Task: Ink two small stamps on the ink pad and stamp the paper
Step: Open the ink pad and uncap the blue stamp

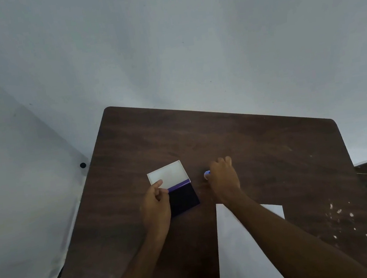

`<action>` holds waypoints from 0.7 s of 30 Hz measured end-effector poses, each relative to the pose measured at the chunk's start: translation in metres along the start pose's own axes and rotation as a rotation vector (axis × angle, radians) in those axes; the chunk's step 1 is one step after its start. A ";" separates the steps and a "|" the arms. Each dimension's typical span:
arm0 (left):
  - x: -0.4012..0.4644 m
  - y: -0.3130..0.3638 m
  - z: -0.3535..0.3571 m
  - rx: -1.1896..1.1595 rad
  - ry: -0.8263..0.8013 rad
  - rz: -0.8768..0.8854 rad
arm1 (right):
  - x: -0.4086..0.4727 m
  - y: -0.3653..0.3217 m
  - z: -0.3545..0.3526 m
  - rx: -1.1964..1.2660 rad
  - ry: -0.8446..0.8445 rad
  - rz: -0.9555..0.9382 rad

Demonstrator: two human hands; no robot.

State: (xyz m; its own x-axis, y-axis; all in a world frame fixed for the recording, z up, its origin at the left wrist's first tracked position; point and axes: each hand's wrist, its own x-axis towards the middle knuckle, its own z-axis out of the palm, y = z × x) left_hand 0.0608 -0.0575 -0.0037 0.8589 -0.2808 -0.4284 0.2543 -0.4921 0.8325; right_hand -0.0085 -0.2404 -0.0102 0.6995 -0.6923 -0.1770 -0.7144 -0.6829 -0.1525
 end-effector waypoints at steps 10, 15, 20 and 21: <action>-0.001 -0.001 0.002 -0.055 -0.182 -0.025 | 0.002 0.001 0.006 0.467 -0.079 0.126; 0.002 0.010 0.008 -0.061 -0.204 0.030 | -0.020 -0.007 -0.008 1.045 -0.194 0.305; 0.002 0.017 0.014 -0.063 -0.264 0.016 | -0.030 -0.006 -0.008 1.313 -0.384 0.308; 0.001 0.018 0.015 -0.070 -0.277 0.023 | -0.031 -0.006 -0.007 1.319 -0.399 0.290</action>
State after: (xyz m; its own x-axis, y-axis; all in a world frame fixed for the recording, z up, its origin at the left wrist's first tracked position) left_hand 0.0595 -0.0793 0.0054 0.7127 -0.5105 -0.4810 0.2749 -0.4277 0.8611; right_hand -0.0260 -0.2164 0.0029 0.6346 -0.5049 -0.5850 -0.4748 0.3425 -0.8107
